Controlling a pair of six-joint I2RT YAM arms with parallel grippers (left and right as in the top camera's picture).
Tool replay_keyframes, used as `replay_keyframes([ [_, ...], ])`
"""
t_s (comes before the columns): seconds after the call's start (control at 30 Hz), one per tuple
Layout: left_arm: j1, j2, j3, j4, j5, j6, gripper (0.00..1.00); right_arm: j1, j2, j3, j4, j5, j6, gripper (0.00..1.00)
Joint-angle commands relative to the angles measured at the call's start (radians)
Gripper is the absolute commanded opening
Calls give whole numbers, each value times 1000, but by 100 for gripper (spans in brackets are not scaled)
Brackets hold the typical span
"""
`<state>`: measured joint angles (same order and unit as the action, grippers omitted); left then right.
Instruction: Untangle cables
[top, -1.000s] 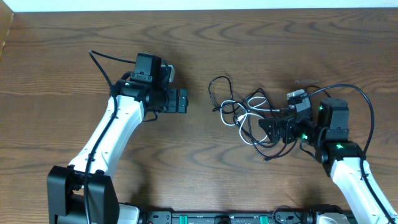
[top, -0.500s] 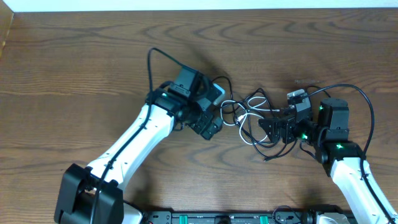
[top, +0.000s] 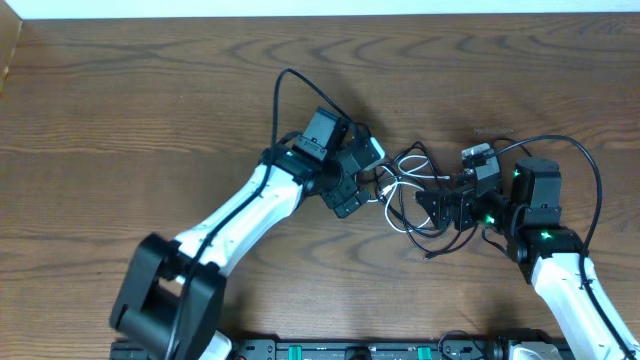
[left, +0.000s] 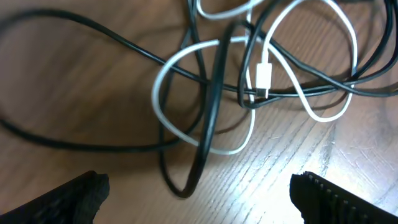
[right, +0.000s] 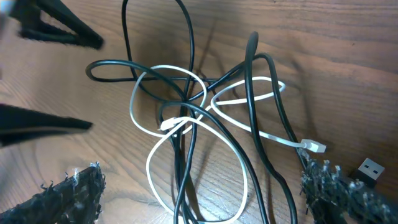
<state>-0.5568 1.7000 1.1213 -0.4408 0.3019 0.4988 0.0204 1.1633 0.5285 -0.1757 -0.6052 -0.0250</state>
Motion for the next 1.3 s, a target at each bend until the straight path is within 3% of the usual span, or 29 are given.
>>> replay_keyframes([
  [0.0,-2,51,-5,18,49,18,99,-6,2,4,0,1,13,99],
  [0.07,-2,76,-5,33,49,17,81,-6,2,4,0,1,13,99],
  [0.13,-2,90,-5,47,49,17,26,-6,2,4,0,1,13,99],
  [0.17,-2,89,-5,46,48,17,8,-6,2,4,0,1,13,99],
  [0.3,-2,5,1,46,49,-16,7,-6,2,4,0,1,13,99],
  [0.67,3,-615,13,224,45,-18,7,-6,2,4,0,1,13,99],
  [0.87,35,-764,13,294,42,-25,7,-6,2,4,0,1,13,99],
  [0.97,49,-780,13,352,-47,-49,7,-6,2,4,0,1,13,99],
  [1.27,53,-780,13,614,-511,-58,7,-6,2,4,0,1,13,99],
])
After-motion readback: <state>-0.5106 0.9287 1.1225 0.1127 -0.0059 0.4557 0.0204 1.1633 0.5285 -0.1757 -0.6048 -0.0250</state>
